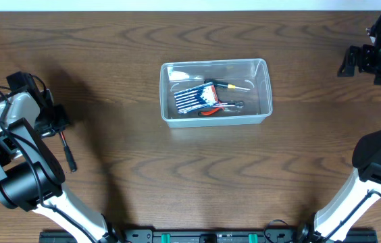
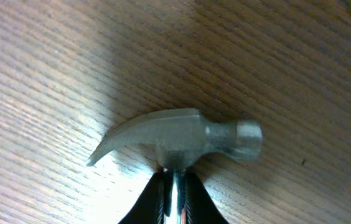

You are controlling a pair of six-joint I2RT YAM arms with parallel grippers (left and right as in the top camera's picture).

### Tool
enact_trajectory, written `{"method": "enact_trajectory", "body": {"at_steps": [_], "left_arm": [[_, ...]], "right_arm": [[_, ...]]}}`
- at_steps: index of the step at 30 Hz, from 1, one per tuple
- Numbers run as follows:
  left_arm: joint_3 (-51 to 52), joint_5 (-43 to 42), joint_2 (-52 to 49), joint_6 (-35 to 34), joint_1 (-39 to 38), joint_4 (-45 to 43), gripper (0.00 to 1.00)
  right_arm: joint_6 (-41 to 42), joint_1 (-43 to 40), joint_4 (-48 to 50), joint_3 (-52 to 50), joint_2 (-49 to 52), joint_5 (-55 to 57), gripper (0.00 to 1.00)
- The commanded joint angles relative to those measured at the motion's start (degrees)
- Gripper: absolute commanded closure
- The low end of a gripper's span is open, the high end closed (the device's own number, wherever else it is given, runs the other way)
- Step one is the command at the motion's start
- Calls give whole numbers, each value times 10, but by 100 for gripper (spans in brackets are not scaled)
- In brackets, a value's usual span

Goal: Pack container
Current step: 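Lower left gripper onto the hammer handle and grasp it, then carry the hammer with left gripper into the container and release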

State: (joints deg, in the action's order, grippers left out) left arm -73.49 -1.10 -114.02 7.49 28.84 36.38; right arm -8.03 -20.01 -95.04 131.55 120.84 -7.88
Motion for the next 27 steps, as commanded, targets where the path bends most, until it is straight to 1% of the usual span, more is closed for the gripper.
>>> {"method": "enact_trajectory", "body": {"at_steps": [1, 8, 15, 18, 24, 27], "left_arm": [[3, 7, -15, -1, 5, 3, 94], [1, 6, -10, -3, -2, 13, 94], [-22, 7, 38, -3, -36, 57, 94], [-41, 6, 69, 0, -59, 93, 94], [-119, 5, 123, 35, -135, 202, 94], [-174, -12, 146, 78, -189, 250, 94]], "right_arm": [[-8, 1, -1, -1, 4, 4, 1], [-3, 1, -1, -1, 4, 4, 1], [4, 1, -9, -1, 4, 4, 1], [7, 1, -14, -1, 4, 4, 1], [7, 1, -17, -1, 4, 4, 1], [7, 1, -17, -1, 4, 4, 1]]}}
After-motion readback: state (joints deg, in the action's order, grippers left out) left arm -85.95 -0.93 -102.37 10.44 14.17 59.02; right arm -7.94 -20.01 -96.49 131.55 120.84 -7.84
